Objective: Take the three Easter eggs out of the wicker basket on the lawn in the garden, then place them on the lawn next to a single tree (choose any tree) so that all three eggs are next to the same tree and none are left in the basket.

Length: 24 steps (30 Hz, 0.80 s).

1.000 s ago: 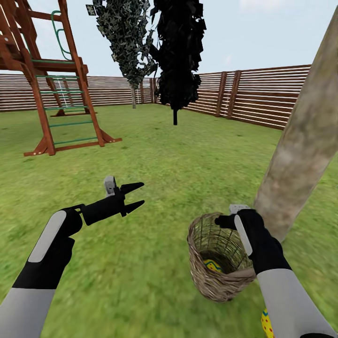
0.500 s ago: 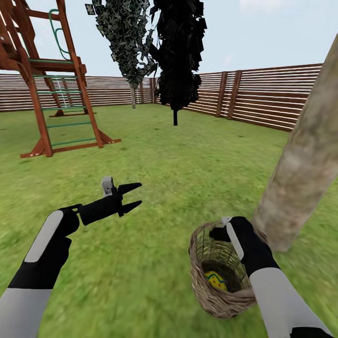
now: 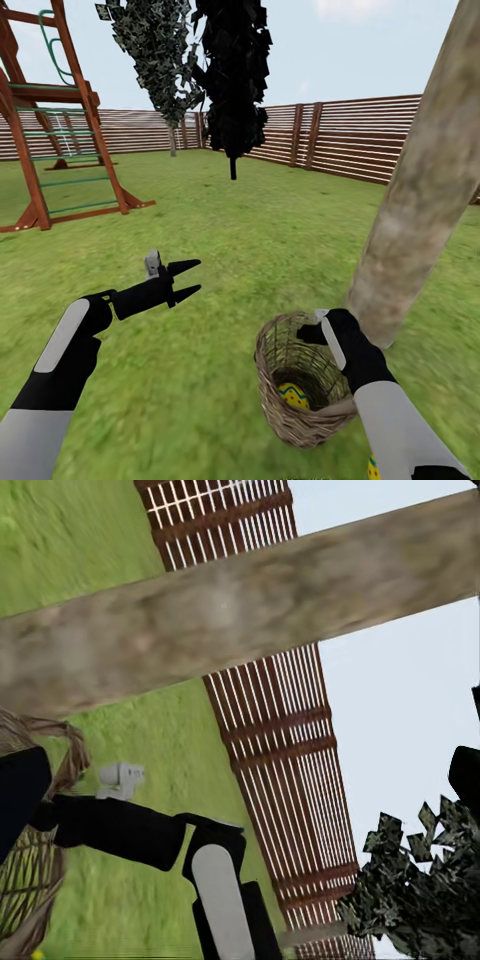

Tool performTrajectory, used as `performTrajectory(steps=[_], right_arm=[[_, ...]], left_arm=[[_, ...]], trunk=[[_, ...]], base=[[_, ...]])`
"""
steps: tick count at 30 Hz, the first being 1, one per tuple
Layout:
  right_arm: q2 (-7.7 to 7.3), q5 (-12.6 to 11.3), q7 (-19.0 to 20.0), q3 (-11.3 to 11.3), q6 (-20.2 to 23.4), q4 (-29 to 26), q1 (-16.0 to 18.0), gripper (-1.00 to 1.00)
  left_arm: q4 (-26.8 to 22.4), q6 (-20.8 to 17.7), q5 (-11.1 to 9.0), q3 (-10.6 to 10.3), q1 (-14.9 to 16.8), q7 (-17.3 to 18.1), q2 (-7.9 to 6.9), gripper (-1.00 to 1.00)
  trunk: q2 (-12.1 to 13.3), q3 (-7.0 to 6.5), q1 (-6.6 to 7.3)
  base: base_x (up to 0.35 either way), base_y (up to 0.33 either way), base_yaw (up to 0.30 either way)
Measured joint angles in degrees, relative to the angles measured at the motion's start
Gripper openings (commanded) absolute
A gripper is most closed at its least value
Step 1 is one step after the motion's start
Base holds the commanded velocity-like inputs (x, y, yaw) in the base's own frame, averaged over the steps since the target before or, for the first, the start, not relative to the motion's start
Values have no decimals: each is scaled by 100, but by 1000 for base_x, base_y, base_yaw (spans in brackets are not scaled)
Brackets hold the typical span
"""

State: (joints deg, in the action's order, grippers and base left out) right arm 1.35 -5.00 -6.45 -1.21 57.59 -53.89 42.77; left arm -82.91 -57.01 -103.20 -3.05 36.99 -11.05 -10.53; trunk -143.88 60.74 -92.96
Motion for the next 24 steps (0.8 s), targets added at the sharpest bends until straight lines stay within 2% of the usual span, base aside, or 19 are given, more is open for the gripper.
performTrajectory(steps=[6, 9, 15, 17, 19, 22, 24], right_arm=[[5, 0, -4, 3, -2, 56, -5, 100], [11, 0, 13, 10, -11, 357, -8, 100], [153, 0, -21, 16, -30, 764, 58, 100], [249, 1, -51, 17, -26, 987, 195, 100], [368, 18, -155, 17, -34, 1480, 513, 100], [430, 25, -336, 17, -67, 1956, 871, 100], [440, 36, -382, 17, -74, 2030, 945, 100]], left_arm=[[-2, 0, 1, 1, -2, 0, -4, 100], [-2, 0, 1, -1, -2, -1, -6, 100], [-2, 0, 1, -7, -2, 0, -7, 100], [-2, 0, 1, -8, -2, 0, -7, 100], [-2, 0, 1, -8, -2, 0, -7, 100], [-2, 0, 0, -8, -2, 0, -7, 100], [-2, 0, 0, -7, -2, 0, -7, 100]], trunk=[[0, -6, 0], [0, -6, 0], [0, -6, 0], [0, -6, 0], [0, -6, 0], [0, -6, 0], [0, -6, 0]], base=[[0, 0, -116], [0, 0, -8], [0, 0, -1], [0, 0, 0], [0, 0, 0], [0, 0, 0], [0, 0, 0]])
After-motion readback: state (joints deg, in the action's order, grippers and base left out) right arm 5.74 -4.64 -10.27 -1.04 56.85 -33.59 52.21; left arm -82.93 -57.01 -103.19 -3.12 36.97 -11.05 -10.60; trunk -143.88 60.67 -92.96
